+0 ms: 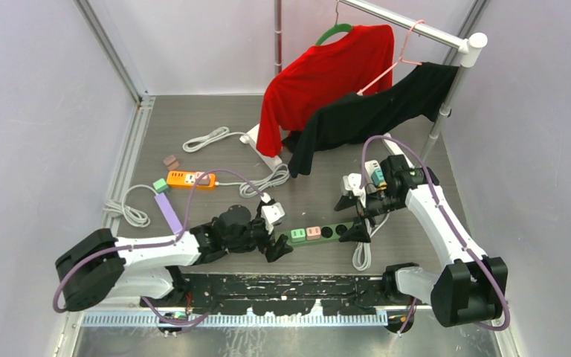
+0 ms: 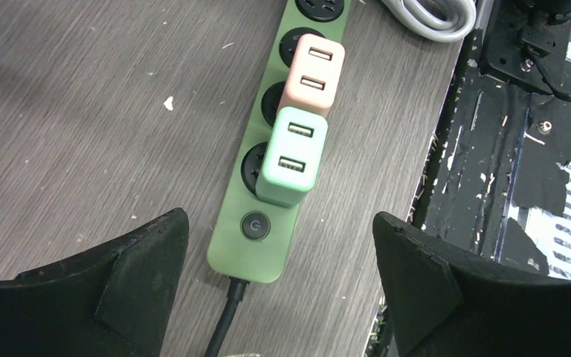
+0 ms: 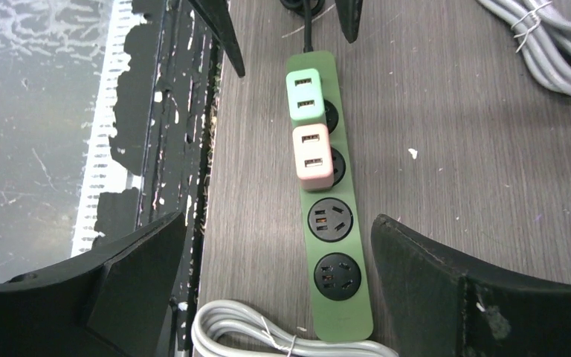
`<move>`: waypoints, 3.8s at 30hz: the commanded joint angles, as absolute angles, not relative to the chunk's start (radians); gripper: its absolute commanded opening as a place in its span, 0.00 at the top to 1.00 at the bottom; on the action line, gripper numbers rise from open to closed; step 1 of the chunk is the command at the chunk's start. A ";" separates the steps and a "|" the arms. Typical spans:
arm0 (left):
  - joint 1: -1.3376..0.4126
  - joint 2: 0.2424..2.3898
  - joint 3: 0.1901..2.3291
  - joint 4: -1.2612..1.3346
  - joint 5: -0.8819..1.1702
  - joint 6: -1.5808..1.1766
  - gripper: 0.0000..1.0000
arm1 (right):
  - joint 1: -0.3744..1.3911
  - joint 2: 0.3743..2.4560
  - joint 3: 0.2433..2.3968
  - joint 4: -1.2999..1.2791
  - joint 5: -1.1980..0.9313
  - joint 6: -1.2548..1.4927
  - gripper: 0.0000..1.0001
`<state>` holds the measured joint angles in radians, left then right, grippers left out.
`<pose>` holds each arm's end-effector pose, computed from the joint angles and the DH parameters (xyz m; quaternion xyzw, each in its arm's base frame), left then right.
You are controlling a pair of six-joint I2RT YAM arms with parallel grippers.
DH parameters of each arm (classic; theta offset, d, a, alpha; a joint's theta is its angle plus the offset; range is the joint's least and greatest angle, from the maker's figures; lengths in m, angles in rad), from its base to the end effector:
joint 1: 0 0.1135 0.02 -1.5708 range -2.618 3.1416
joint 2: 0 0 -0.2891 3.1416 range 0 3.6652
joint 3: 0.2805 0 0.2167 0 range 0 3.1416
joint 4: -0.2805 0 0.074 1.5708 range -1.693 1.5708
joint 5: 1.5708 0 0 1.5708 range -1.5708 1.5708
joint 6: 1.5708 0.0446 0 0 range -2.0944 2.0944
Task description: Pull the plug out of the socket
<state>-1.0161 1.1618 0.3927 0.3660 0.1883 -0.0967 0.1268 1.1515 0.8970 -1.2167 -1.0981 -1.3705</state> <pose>0.1007 -0.1784 0.2308 0.4150 0.7214 -0.3564 0.4246 0.1223 0.0556 0.2894 -0.5989 0.6065 0.3989 0.3382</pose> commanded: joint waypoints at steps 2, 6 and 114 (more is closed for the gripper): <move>-1.020 1.252 0.449 0.581 0.254 -0.061 0.11 | 0.123 1.165 0.870 -1.215 -1.079 -1.445 0.00; -1.021 1.351 0.498 0.547 0.246 -0.050 0.30 | 0.131 1.179 0.858 -1.184 -1.045 -1.430 0.00; -1.086 1.365 0.501 0.910 0.250 -0.039 1.00 | 0.573 1.363 0.732 -0.597 -0.522 -1.082 0.99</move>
